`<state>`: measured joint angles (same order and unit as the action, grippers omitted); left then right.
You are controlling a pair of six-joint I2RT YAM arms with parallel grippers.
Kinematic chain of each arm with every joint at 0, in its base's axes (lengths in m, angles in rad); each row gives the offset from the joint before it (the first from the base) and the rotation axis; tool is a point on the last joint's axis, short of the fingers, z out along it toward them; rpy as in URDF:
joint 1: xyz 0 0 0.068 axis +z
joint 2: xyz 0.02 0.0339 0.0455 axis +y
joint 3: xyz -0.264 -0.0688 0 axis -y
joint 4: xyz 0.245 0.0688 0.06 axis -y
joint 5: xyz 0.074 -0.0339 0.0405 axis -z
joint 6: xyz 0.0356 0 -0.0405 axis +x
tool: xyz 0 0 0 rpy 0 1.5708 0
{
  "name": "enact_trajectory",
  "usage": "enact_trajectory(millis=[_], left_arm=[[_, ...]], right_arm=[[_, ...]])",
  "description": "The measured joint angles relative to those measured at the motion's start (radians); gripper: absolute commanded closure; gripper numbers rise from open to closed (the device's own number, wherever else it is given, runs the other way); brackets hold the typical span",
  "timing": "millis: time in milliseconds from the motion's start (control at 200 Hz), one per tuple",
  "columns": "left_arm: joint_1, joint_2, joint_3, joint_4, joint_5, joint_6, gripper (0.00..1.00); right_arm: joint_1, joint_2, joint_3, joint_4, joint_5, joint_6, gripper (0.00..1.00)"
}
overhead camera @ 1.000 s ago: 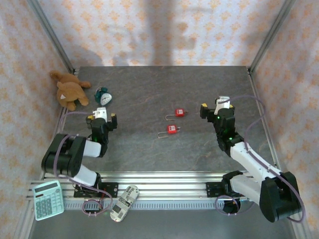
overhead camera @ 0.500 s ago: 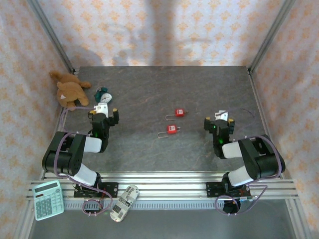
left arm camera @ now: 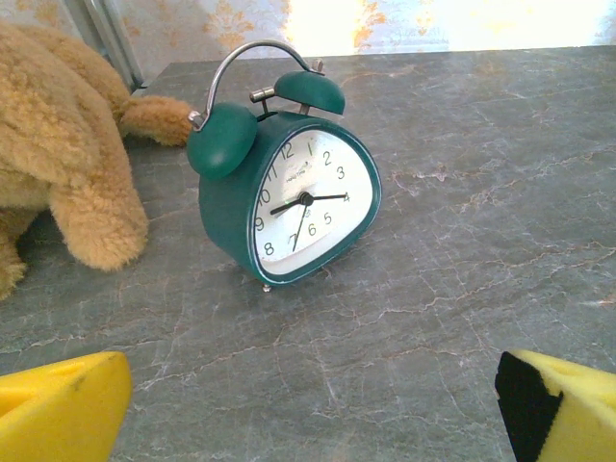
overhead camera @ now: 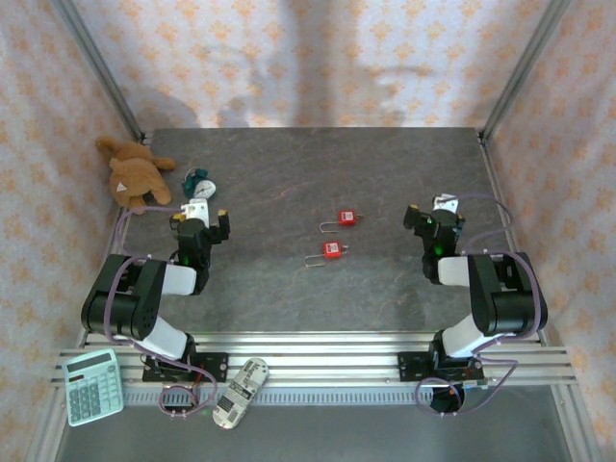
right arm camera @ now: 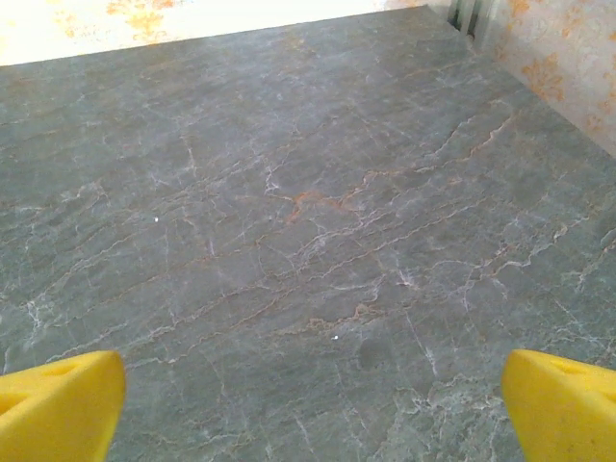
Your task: Unlock with the key
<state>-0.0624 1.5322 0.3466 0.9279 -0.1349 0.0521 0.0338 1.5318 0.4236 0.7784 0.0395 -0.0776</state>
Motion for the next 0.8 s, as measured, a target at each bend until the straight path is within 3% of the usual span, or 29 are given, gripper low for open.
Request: enact_trajectory(millis=[801], left_arm=[[0.000, 0.000, 0.000, 0.000, 0.000, 0.000, 0.00]], right_arm=[[0.000, 0.000, 0.000, -0.012, -0.014, 0.007, 0.01]])
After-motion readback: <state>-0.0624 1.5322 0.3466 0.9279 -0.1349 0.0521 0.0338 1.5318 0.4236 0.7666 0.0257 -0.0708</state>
